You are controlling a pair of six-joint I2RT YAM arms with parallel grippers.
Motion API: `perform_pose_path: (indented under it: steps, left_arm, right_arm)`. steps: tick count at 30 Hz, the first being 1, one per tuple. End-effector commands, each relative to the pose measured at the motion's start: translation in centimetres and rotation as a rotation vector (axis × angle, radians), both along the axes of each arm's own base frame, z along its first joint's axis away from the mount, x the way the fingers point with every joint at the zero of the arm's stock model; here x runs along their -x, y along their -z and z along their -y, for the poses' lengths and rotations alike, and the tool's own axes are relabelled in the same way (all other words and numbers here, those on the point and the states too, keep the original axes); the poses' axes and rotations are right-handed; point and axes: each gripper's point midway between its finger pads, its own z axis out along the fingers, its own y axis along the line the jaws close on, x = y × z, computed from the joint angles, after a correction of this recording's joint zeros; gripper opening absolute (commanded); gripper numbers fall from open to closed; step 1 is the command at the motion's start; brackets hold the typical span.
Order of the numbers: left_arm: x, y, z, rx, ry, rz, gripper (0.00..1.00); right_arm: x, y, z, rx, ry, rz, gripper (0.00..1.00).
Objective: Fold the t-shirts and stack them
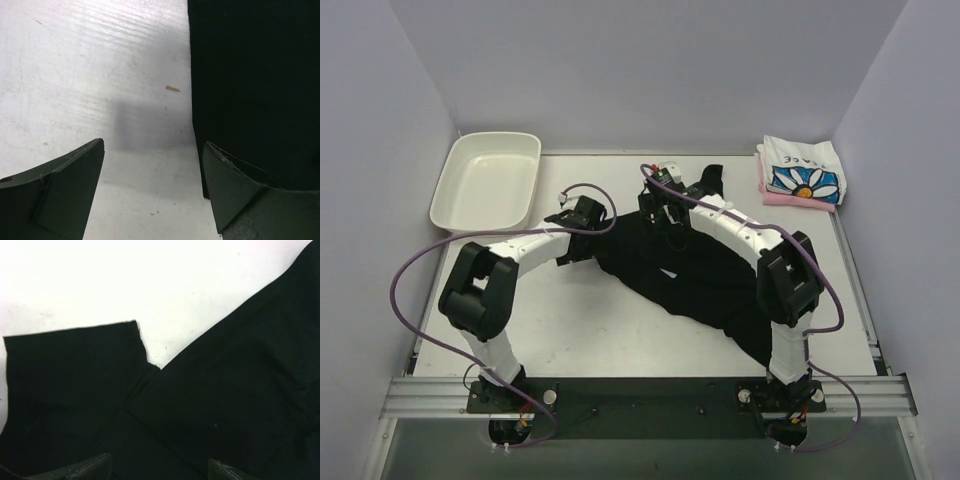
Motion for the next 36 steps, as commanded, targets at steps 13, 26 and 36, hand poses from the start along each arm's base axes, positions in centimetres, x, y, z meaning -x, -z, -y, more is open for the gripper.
perform_pose_path:
  steps: [13, 26, 36]
  left_arm:
    - [-5.5, 2.2, 2.7, 0.136, -0.046, 0.009, 0.69]
    - [-5.9, 4.7, 4.3, 0.146, -0.036, -0.030, 0.52]
    - [-5.9, 6.6, 4.5, 0.113, -0.047, -0.061, 0.13]
  right_arm:
    - [-0.9, 5.5, -4.2, -0.086, -0.036, -0.140, 0.75]
    - [0.0, 6.7, -3.4, -0.074, -0.035, -0.148, 0.75]
    - [0.4, 8.4, -3.6, -0.078, -0.032, -0.182, 0.75]
